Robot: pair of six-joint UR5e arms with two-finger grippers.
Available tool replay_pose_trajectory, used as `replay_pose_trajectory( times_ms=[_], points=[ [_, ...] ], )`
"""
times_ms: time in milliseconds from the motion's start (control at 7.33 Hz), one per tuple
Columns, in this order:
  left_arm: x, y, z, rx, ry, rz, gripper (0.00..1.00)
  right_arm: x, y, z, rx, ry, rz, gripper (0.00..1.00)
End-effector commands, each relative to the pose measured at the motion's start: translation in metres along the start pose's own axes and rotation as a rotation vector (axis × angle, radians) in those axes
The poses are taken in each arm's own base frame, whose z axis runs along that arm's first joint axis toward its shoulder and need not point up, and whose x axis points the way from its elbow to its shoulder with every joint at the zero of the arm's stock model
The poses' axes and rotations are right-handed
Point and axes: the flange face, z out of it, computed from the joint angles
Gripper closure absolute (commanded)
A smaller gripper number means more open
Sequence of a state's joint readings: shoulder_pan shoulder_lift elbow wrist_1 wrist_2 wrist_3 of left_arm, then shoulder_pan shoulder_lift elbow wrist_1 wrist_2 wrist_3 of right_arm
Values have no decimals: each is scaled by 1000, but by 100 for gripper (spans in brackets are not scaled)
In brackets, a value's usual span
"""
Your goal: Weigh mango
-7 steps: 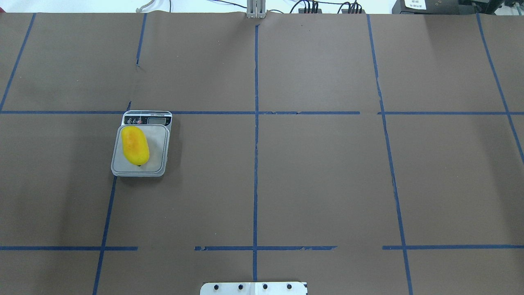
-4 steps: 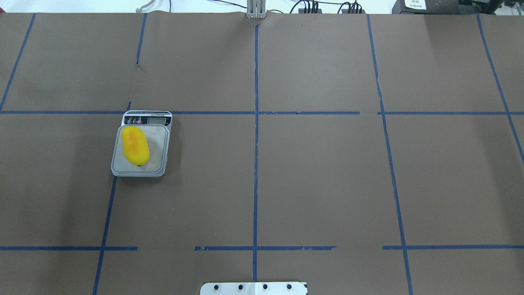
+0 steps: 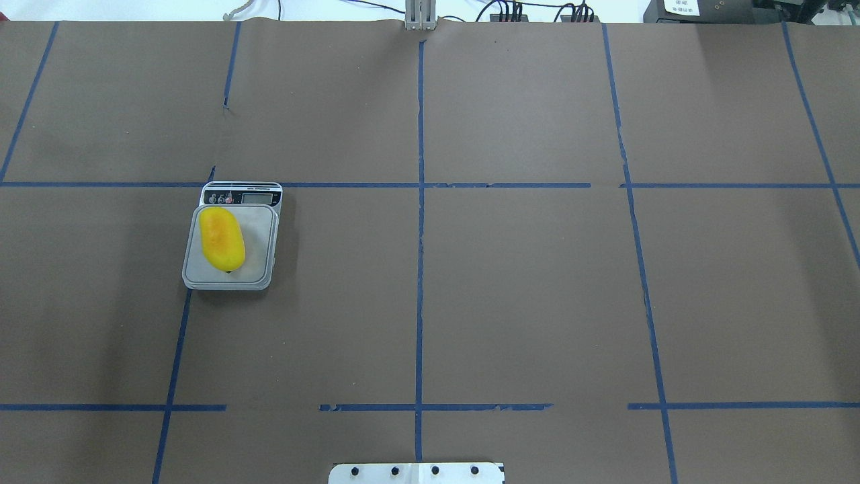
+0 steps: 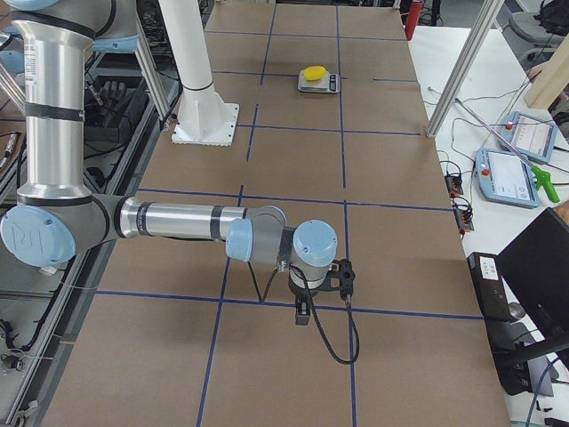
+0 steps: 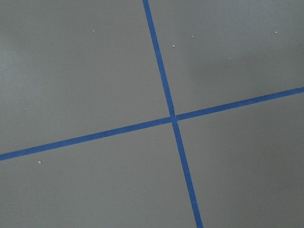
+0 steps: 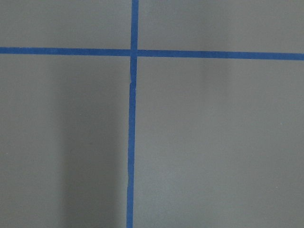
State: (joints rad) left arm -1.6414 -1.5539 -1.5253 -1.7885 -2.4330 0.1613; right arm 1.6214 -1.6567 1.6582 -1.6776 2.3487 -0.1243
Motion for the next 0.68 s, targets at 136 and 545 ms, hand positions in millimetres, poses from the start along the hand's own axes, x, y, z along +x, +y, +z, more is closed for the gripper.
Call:
replay_pose_trajectory(
  times_ms=[136,545],
  points=[
    [2,-2,-2,5,1,5,0,0,0,0,0,0,0,0],
    [4,-4,-3,8,0,11,0,0,0,0,0,0,0,0]
  ],
)
